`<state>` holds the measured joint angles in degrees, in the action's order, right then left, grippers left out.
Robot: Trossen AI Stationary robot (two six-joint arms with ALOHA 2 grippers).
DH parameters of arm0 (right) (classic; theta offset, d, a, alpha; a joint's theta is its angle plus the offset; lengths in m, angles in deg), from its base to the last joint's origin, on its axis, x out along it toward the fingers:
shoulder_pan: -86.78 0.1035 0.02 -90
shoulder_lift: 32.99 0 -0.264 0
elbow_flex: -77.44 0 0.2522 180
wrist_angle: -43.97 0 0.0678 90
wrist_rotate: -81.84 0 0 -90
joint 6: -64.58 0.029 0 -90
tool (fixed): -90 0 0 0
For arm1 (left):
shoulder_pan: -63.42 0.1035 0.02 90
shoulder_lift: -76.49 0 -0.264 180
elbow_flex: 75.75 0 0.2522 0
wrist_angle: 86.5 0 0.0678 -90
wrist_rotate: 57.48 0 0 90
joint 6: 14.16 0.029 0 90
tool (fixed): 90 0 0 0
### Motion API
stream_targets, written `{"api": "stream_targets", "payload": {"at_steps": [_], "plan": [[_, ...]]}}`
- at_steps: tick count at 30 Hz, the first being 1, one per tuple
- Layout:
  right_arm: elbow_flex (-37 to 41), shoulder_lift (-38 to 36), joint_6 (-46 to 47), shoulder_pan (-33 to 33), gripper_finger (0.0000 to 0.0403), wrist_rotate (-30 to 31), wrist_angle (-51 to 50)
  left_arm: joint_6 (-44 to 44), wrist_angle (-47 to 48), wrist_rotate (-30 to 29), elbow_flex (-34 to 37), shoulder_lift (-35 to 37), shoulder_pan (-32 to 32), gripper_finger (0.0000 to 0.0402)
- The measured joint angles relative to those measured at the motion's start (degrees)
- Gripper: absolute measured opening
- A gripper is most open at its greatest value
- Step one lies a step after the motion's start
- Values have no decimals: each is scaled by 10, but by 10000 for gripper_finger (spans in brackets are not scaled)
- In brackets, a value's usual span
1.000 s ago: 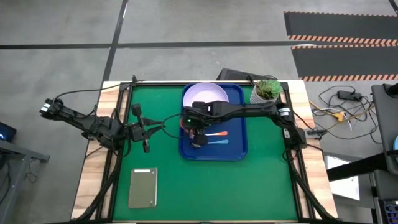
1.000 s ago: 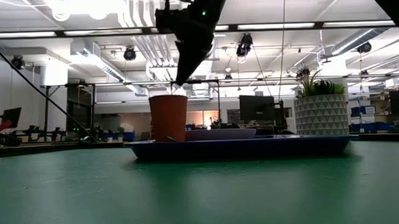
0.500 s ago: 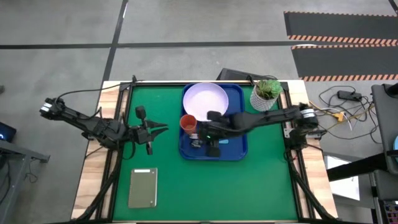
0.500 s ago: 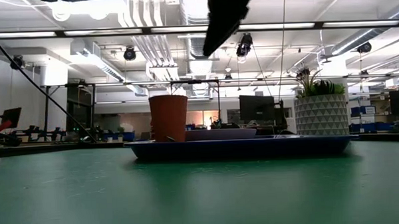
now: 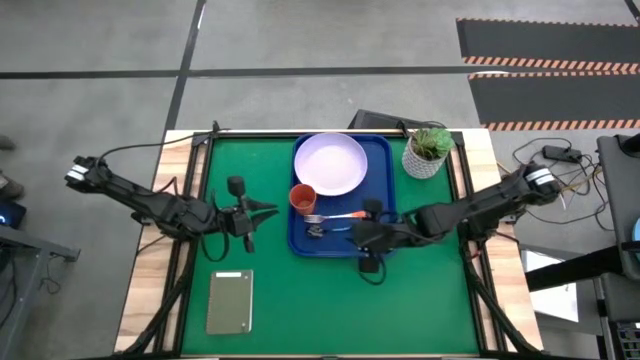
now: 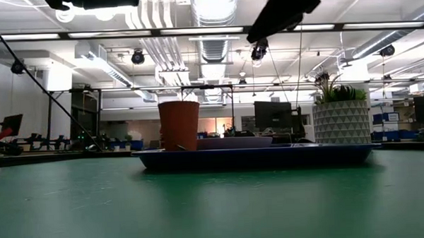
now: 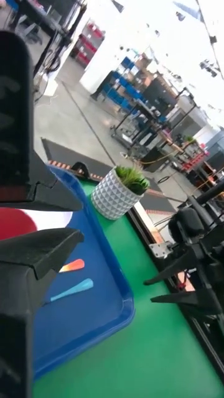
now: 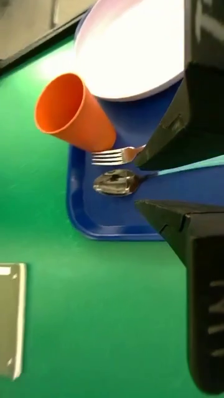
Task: Pick and place plate/cup/fork/spoon on tray
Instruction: Return to Home Position
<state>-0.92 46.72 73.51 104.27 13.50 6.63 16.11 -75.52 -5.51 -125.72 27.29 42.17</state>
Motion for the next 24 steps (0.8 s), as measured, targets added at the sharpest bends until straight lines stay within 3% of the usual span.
{"api": "stream_targets", "payload": {"at_steps": [13,24], "plan": [[231,-72,-57,20,72,25,285,-218,2,0,0,-64,0,36],[346,-77,-138,20,69,24,463,-354,-30,1,0,-107,0,36]]}}
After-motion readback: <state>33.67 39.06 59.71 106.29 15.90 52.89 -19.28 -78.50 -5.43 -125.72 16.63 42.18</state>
